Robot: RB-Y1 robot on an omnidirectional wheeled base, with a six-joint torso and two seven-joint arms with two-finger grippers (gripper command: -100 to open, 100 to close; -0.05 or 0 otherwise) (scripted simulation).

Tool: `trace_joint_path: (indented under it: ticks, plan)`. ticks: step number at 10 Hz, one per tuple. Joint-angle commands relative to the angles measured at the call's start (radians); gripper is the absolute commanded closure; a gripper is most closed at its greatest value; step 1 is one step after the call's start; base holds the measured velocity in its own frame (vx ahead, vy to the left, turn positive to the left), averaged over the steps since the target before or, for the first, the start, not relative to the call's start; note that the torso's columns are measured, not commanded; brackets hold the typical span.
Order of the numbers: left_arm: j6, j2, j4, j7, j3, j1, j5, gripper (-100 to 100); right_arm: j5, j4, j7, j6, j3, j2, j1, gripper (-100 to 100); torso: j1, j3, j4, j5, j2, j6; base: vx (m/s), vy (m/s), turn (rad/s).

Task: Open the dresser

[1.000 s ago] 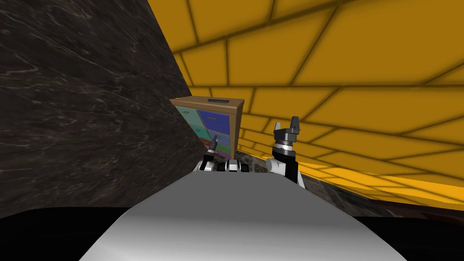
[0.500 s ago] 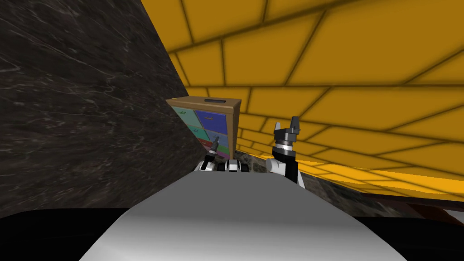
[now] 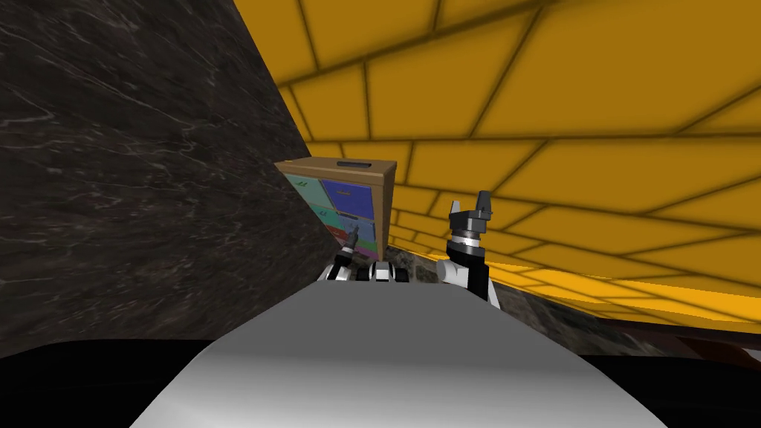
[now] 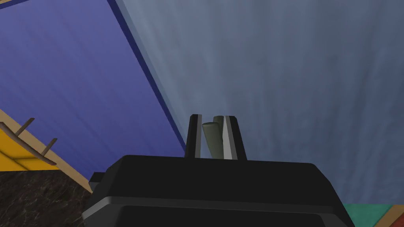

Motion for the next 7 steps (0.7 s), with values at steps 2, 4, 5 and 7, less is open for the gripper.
trace_joint_path:
  ticks: [2, 4, 5, 7]
  plan:
    - [-0.011, 0.016, -0.024, 0.004, -0.019, 0.036, -0.003, 100, 0.0, 0.0, 0.0, 0.0, 0.0, 0.0, 0.0, 0, -0.003, -0.004, 0.0, -0.001, -0.006, 0.001, -0.118, 0.042, 0.043]
    - [-0.016, 0.041, -0.044, -0.006, -0.096, 0.054, -0.019, 100, 0.0, 0.0, 0.0, 0.0, 0.0, 0.0, 0.001, 0, -0.007, -0.009, -0.001, -0.003, -0.013, 0.001, 0.014, 0.053, 0.333]
    - [-0.016, 0.041, -0.044, -0.006, -0.11, 0.054, -0.019, 100, 0.0, 0.0, 0.0, 0.0, 0.0, 0.0, 0.001, 0, -0.003, -0.008, -0.001, -0.002, -0.013, 0.0, 0.045, 0.057, 0.205]
    - [-0.022, 0.066, -0.064, -0.018, -0.187, 0.069, -0.035, 100, 0.0, 0.0, 0.0, 0.0, 0.0, 0.0, 0.001, 0, 0.0, -0.006, 0.0, -0.002, -0.01, -0.002, 0.052, 0.055, 0.39]
